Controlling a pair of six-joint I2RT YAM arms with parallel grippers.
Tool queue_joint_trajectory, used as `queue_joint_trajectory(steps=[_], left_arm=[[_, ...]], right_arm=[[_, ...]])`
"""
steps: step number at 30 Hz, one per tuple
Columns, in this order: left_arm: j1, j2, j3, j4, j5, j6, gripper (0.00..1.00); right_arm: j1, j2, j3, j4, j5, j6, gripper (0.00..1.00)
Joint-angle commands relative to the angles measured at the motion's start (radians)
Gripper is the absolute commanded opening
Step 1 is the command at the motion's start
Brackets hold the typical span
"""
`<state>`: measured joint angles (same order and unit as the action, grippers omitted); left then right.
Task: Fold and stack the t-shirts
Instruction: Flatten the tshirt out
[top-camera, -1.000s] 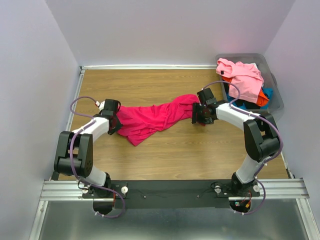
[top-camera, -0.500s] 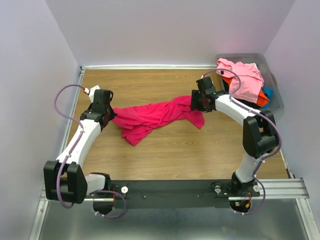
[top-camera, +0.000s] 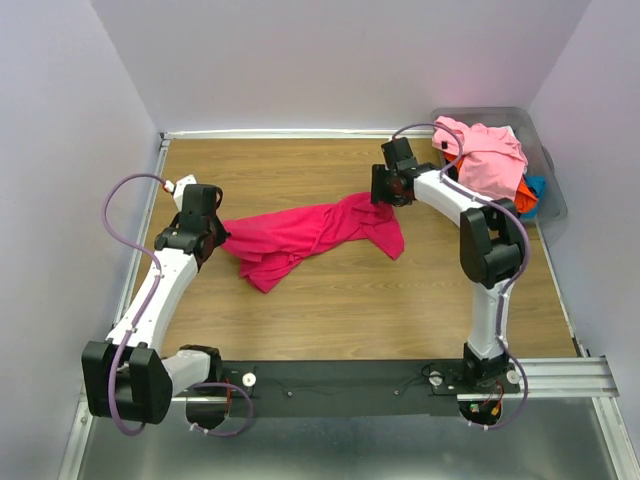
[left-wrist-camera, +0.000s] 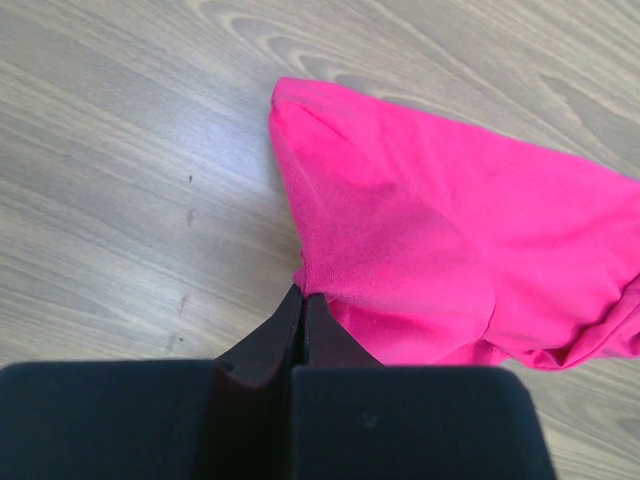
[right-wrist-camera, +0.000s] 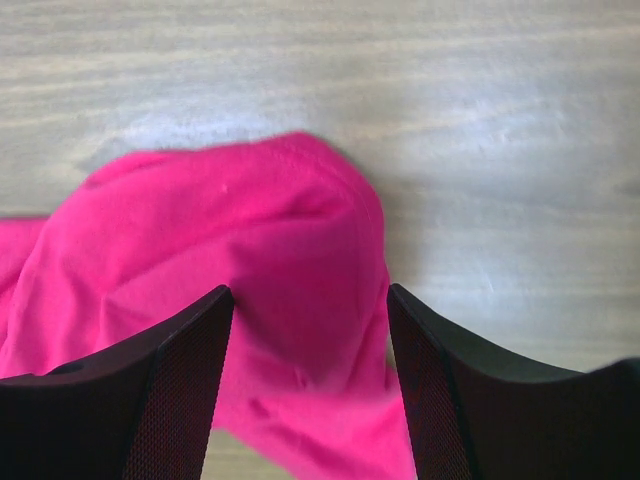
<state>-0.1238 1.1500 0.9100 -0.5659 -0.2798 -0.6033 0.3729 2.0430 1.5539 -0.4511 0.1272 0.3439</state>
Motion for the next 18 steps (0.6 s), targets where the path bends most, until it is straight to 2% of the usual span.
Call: queue_joint_trajectory(steps=[1, 13, 18], left_arm=[[0.009, -0.030, -0.020, 0.000, -0.018, 0.022, 0.00], [0.012, -0.030, -0.039, 0.006, -0.018, 0.033, 0.00], [0.012, -0.026, -0.039, 0.008, -0.018, 0.033, 0.00]], right_arm=[[-0.017, 0.065, 0.089, -0.004, 0.002, -0.029, 0.70], [-0.060, 0.120, 0.129, -0.004, -0.087, -0.042, 0.64], [-0.061, 0.151, 0.133, -0.004, -0.115, -0.057, 0.55]])
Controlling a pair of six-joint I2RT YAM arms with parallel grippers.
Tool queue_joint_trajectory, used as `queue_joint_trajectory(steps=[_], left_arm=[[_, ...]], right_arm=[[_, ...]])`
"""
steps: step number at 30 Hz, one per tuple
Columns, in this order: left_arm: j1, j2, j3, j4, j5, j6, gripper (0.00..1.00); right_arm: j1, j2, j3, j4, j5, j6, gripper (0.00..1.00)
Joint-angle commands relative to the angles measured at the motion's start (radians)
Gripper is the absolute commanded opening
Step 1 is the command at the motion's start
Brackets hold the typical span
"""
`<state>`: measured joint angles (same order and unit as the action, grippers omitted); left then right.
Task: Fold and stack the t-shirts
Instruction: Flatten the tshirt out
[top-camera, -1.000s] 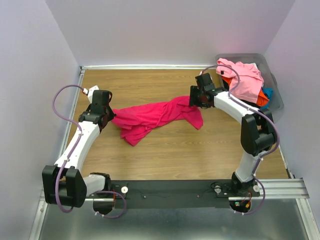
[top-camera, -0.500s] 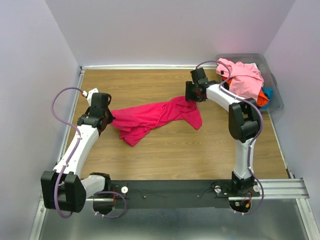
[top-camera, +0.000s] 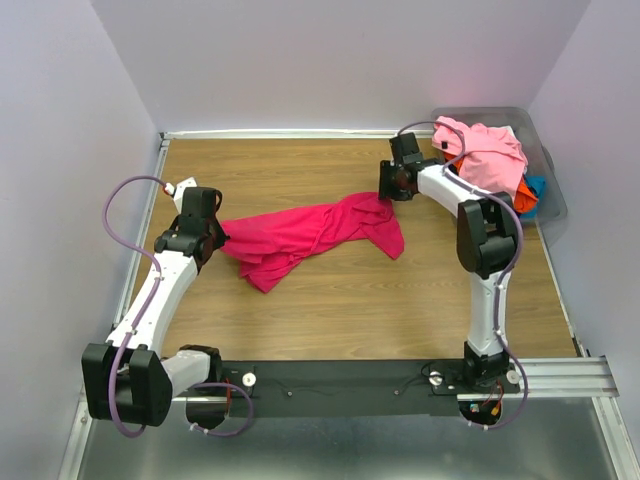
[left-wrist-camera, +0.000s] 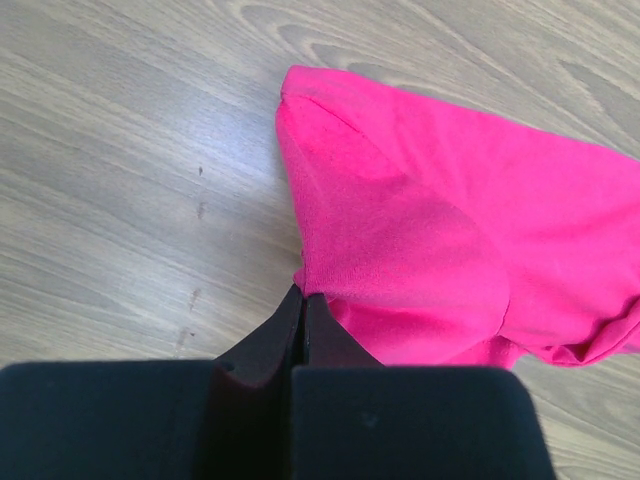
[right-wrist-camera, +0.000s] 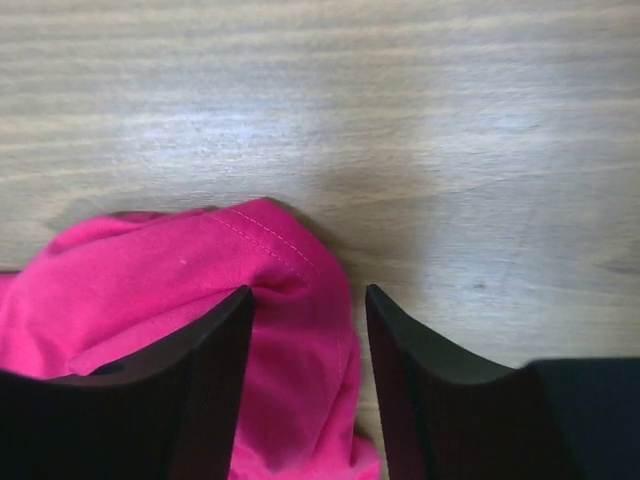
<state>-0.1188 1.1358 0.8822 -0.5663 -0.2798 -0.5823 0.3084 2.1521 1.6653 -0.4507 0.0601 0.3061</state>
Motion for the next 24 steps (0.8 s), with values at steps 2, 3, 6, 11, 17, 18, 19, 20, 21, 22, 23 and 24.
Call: queue_joint_trajectory(steps=[2, 3, 6, 11, 17, 18, 19, 20, 21, 22, 23, 24], left_arm=[[0.007, -0.010, -0.012, 0.009, -0.019, 0.012, 0.00], [0.008, -0.010, -0.012, 0.011, -0.019, 0.012, 0.00], [0.010, -0.005, -0.009, 0.025, -0.007, 0.013, 0.00], [0.048, 0.067, 0.095, 0.068, 0.008, 0.035, 0.00], [0.165, 0.329, 0.565, 0.054, 0.073, 0.059, 0.00], [0.171, 0.405, 0.754, 0.034, 0.077, 0.061, 0.00], [0.171, 0.442, 0.855, -0.002, 0.074, 0.061, 0.00], [0.171, 0.506, 0.955, -0.020, 0.071, 0.053, 0.00], [0.173, 0.534, 1.054, -0.036, 0.070, 0.049, 0.00], [0.173, 0.559, 1.241, -0.049, 0.070, 0.045, 0.00], [0.176, 0.580, 1.320, -0.061, 0.073, 0.044, 0.00], [0.177, 0.603, 1.386, -0.061, 0.082, 0.039, 0.00]], right_arm=[[0.003, 0.052, 0.027, -0.005, -0.048, -0.024, 0.51], [0.001, 0.057, 0.028, -0.005, -0.046, -0.025, 0.48], [0.000, 0.066, 0.040, -0.005, -0.046, -0.042, 0.33], [-0.002, 0.040, 0.115, -0.016, -0.023, -0.085, 0.01], [-0.003, -0.006, 0.364, -0.052, 0.076, -0.153, 0.01], [-0.003, -0.014, 0.458, -0.052, 0.092, -0.174, 0.01], [-0.003, -0.017, 0.506, -0.051, 0.107, -0.186, 0.01], [-0.003, -0.023, 0.604, -0.051, 0.139, -0.209, 0.01], [-0.003, -0.026, 0.647, -0.049, 0.158, -0.220, 0.01], [-0.003, -0.028, 0.686, -0.048, 0.174, -0.232, 0.01], [-0.003, -0.035, 0.721, -0.043, 0.205, -0.254, 0.01], [-0.005, -0.058, 0.750, -0.025, 0.214, -0.266, 0.01]])
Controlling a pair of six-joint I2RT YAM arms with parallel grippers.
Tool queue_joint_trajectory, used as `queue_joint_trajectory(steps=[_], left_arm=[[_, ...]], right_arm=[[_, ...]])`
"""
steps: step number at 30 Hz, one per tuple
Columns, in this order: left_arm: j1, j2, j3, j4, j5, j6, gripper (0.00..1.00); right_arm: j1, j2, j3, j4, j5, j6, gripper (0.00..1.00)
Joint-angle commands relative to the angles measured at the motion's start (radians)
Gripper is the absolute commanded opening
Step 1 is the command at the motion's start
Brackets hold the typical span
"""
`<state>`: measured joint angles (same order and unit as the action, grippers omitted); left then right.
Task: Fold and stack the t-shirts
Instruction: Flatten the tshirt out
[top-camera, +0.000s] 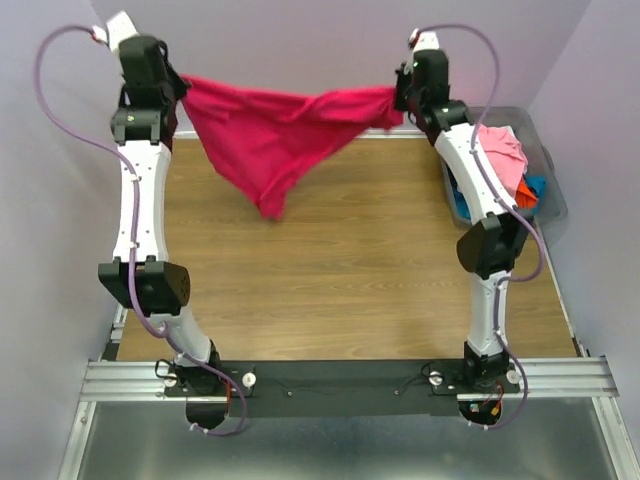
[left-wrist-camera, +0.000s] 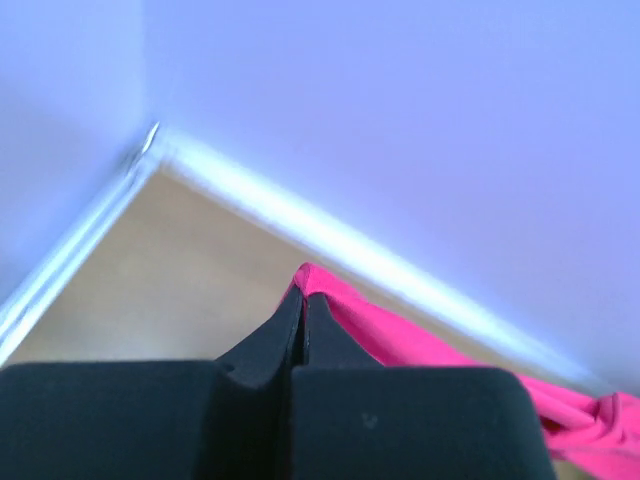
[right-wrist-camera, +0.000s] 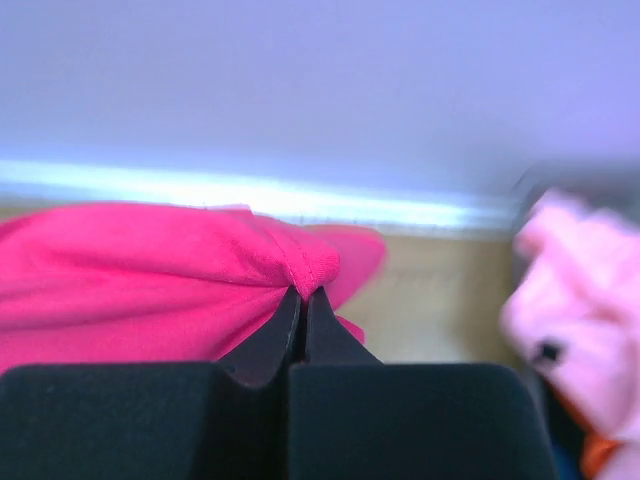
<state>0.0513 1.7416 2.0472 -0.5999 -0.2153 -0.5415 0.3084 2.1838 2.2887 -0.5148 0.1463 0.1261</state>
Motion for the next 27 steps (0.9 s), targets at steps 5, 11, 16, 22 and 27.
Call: queue_joint_trajectory(steps=[5, 11, 16, 22, 27], left_arm=[[0.009, -0.195, 0.052, 0.165, 0.063, 0.003, 0.00], [0.009, -0.407, -0.560, 0.322, 0.134, -0.011, 0.00], [0.010, -0.520, -0.974, 0.311, 0.203, -0.005, 0.00], [0.009, -0.662, -1.307, 0.322, 0.166, -0.058, 0.00], [0.009, -0.686, -1.398, 0.318, 0.119, -0.075, 0.00]], right_arm=[[-0.005, -0.226, -0.026, 0.097, 0.104, -0.118, 0.14], [-0.005, -0.360, -0.500, 0.110, 0.084, -0.083, 0.40], [-0.003, -0.433, -0.823, 0.108, -0.025, 0.044, 0.58], [-0.003, -0.527, -1.090, 0.110, -0.198, 0.139, 0.58], [0.001, -0.492, -1.092, 0.108, -0.263, 0.158, 0.58]])
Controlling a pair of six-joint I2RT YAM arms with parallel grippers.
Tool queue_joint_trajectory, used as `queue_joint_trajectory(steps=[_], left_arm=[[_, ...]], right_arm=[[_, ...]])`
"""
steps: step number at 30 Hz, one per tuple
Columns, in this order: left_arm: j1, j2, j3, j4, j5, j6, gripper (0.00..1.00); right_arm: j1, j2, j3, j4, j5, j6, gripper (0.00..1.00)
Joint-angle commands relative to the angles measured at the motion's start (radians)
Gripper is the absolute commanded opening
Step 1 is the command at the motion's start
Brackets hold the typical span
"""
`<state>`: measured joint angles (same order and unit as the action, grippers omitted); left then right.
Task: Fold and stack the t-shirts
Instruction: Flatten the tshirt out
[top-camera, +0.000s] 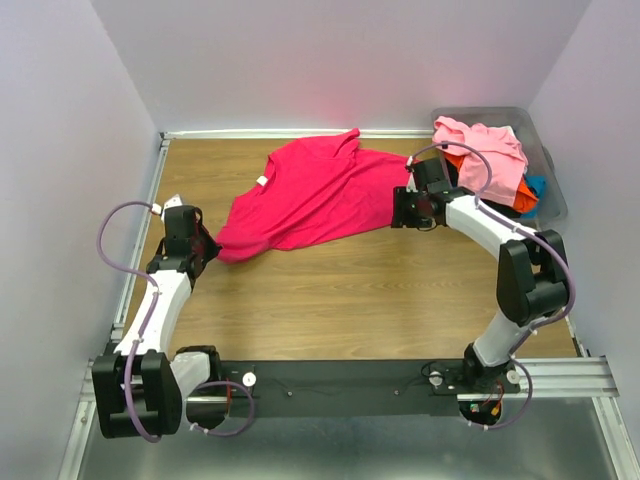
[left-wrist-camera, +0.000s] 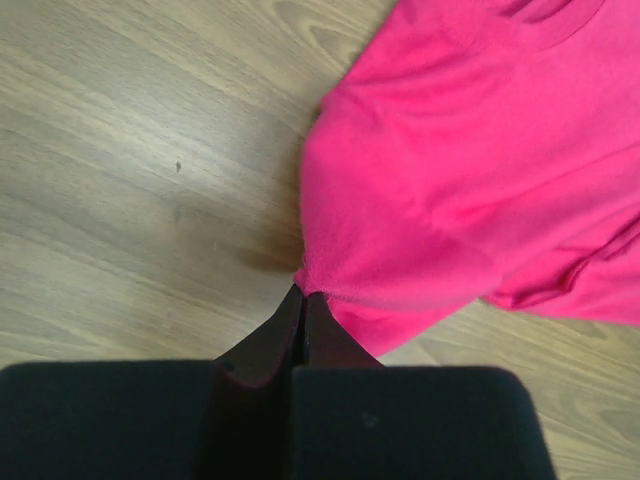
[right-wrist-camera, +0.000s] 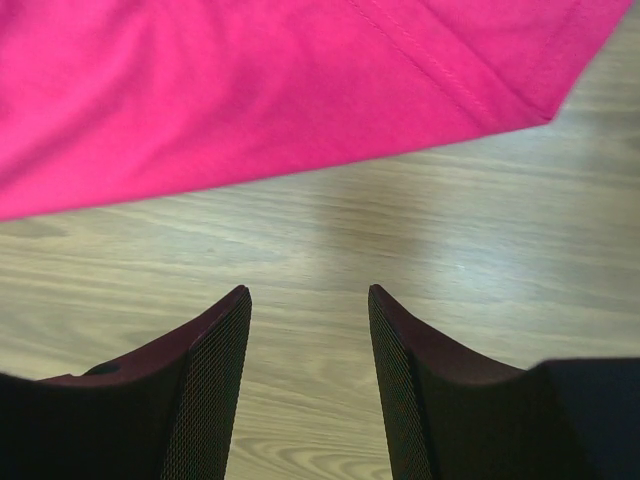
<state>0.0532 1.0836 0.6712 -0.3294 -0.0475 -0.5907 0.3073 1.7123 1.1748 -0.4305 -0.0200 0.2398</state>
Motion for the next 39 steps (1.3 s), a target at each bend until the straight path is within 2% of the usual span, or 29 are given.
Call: queue_joint_trajectory(steps=[1, 11, 19, 23, 30, 39], left_arm=[[0.007, -0.030, -0.025, 0.047, -0.057, -0.026, 0.00], [0.007, -0.114, -0.051, -0.005, -0.084, -0.037, 0.00], [0.007, -0.117, -0.030, -0.007, -0.037, 0.011, 0.00], [0.007, -0.129, -0.044, 0.010, -0.025, 0.019, 0.00], [0.005, -0.123, -0.048, 0.016, 0.003, 0.031, 0.00], [-0.001, -0.123, -0.053, 0.029, 0.020, 0.037, 0.00]], right_arm=[[0.004, -0.020, 0.022, 0.026, -0.098, 0.047, 0.58], [0.067, 0.217, 0.304, 0.081, -0.063, 0.068, 0.57], [0.156, 0.452, 0.577, 0.116, 0.159, 0.190, 0.57], [0.164, 0.550, 0.653, 0.124, 0.239, 0.237, 0.51], [0.170, 0.648, 0.747, 0.131, 0.255, 0.251, 0.44], [0.171, 0.722, 0.829, 0.134, 0.276, 0.260, 0.43]])
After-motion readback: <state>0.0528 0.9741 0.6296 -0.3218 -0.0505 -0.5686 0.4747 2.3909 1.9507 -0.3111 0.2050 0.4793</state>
